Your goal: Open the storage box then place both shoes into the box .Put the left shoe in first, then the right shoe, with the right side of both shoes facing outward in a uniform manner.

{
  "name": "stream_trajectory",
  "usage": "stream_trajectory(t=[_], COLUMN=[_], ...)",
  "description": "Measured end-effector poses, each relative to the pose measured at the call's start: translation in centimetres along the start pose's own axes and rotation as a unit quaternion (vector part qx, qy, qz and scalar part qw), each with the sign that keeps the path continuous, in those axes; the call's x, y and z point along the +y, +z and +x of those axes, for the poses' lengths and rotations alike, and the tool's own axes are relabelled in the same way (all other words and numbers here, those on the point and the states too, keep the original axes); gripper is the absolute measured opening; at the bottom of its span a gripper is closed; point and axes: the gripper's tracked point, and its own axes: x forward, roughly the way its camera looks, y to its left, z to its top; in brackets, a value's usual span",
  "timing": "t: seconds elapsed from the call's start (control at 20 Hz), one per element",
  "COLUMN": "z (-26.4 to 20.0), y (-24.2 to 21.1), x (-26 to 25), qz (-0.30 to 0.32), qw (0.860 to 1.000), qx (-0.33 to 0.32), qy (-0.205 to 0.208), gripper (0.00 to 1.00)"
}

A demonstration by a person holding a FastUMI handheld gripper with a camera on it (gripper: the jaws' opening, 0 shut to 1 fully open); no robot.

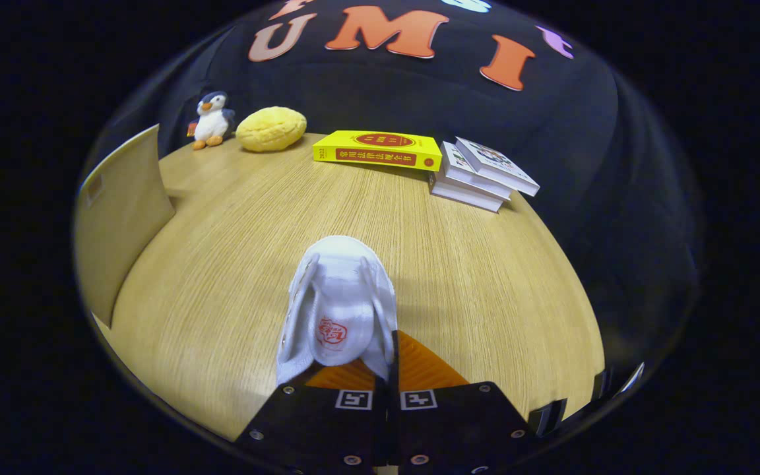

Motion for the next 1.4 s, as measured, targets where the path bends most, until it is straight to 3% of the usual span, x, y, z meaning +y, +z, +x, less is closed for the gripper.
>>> stream_trajectory(t=[0.1,0.45,0.65,0.95,1.4], z=[-0.1,-3.3,-5.7,-9.2,-12.9], y=[0.8,7.1,11.6,18.2,21.6], x=[0.2,2.9,4.8,11.1,24.6], qz=[0.047,0.088,0.065,0.057,0.018], qw=[0.999,0.996,0.997,0.994,0.99], qx=[0.011,-0.014,-0.027,-0.052,-0.04], qy=[0.009,0.028,0.032,0.075,0.134], gripper=[0.01,0.01,0.01,0.01,0.01])
